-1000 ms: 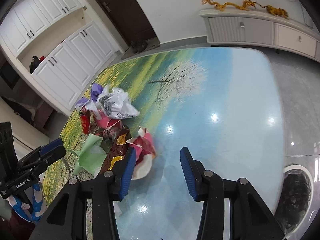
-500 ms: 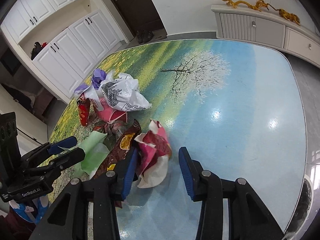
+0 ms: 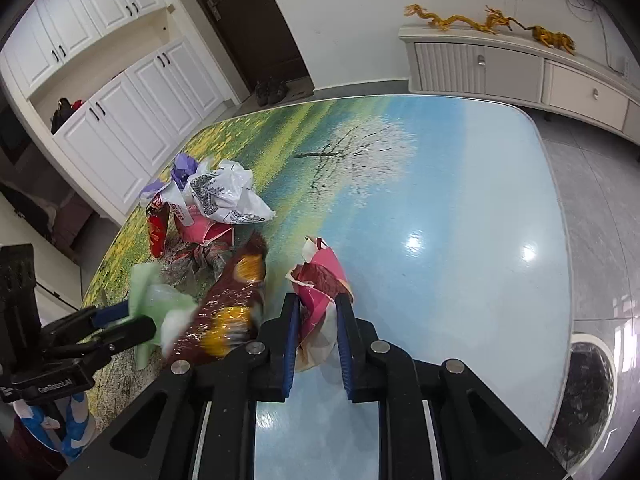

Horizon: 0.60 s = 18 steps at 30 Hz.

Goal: Collect trash
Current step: 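Grasp the green bag with the left tool while the right tool grasps a pink wrapper, then carry both items to the trash bin and open both tools to release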

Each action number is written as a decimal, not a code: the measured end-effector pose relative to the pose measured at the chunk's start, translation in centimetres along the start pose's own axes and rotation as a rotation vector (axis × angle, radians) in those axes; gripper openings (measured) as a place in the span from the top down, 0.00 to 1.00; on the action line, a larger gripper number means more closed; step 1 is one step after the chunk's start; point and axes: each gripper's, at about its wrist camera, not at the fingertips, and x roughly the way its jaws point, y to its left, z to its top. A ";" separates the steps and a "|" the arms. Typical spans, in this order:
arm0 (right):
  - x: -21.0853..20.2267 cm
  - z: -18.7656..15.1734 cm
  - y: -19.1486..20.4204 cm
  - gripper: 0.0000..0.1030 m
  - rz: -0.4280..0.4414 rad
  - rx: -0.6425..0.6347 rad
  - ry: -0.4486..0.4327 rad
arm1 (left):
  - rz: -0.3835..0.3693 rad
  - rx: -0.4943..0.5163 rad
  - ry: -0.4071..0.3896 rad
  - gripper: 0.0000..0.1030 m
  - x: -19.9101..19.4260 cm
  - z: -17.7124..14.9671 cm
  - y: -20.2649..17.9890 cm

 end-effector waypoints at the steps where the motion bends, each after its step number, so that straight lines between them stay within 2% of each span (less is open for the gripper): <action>1: -0.4 -0.2 -0.1 0.85 -0.004 0.004 -0.007 | 0.003 0.006 0.005 0.57 0.1 -0.3 -0.1; 5: -1.9 -0.8 -0.3 0.86 -0.016 0.010 -0.029 | 0.002 0.008 -0.005 0.66 -0.4 -1.0 -0.4; 6: -2.3 -1.1 -0.3 0.86 -0.019 0.011 -0.034 | -0.003 0.005 -0.010 0.71 -0.6 -1.0 -0.4; 18: -5.4 -3.6 0.3 0.89 -0.010 0.016 -0.076 | 0.011 -0.013 -0.070 0.76 -4.1 -2.7 -0.3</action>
